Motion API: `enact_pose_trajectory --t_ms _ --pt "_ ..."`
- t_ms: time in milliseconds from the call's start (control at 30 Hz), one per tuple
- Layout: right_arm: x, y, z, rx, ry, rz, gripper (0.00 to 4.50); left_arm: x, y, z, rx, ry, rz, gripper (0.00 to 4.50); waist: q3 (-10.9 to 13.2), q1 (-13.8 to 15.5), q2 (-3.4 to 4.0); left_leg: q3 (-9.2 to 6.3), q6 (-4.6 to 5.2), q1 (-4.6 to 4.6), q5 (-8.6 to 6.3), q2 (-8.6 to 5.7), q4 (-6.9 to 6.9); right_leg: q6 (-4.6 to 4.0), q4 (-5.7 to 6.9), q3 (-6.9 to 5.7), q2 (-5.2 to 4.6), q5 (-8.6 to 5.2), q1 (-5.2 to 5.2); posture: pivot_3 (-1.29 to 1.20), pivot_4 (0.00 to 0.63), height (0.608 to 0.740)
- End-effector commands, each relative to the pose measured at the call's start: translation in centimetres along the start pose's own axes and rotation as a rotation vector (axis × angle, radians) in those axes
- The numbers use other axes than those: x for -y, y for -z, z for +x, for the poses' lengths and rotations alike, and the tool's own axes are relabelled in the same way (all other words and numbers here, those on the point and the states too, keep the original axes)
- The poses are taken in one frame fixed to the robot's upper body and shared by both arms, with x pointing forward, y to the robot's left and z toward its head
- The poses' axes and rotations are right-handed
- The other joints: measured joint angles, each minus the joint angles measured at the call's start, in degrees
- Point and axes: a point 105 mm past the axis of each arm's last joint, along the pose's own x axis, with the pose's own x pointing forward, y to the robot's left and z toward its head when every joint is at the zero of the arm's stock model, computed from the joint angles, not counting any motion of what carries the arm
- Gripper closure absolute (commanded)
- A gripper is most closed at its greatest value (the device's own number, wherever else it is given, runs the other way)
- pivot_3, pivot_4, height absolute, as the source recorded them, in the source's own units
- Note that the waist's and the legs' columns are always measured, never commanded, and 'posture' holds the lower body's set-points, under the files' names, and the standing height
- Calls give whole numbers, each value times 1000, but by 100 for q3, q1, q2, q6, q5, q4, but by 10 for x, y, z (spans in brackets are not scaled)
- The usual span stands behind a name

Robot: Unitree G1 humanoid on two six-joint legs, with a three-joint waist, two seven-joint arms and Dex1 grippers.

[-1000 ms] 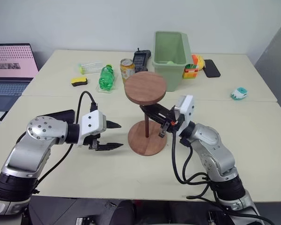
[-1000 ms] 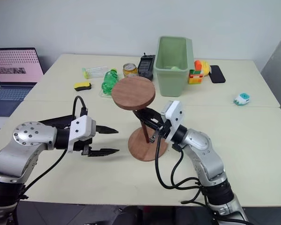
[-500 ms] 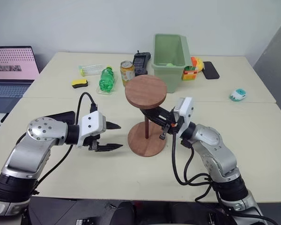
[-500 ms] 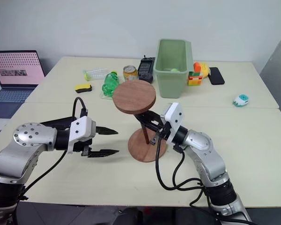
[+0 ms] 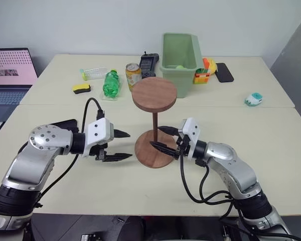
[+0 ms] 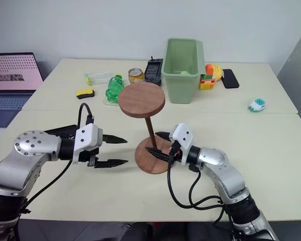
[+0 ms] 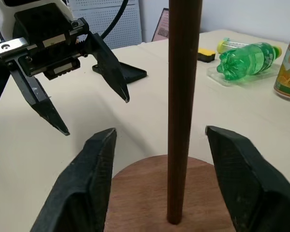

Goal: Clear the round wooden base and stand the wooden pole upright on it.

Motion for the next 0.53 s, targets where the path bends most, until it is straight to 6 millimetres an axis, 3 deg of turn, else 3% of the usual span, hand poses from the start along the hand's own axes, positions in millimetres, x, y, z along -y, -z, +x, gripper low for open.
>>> enact_pose_trajectory --t_ms 33,100,367,533 --pt "17 -12 -24 -38 40 -102 1594 -11 -11 -11 26 -92 0 1123 1 5 0 0 0 -2 0 0 2 0 -1 -1 0 0 0 0 150 740" --pt "22 -12 -37 -65 47 -125 1594 -13 -10 -14 15 -117 -10 1123 2 14 -1 1 0 -7 0 -6 3 0 -2 -1 0 0 -2 0 150 740" --pt "45 -46 -136 -171 86 -270 1594 -38 13 -60 -78 -325 -57 1123 9 31 3 -10 1 -28 0 -7 1 0 -28 -10 -4 0 -4 0 150 740" --pt "50 -51 -174 -269 147 -280 1594 -44 32 -82 -108 -383 -99 1123 9 19 2 -8 1 -24 -1 -3 0 -1 -27 -11 -4 1 -1 0 150 740"
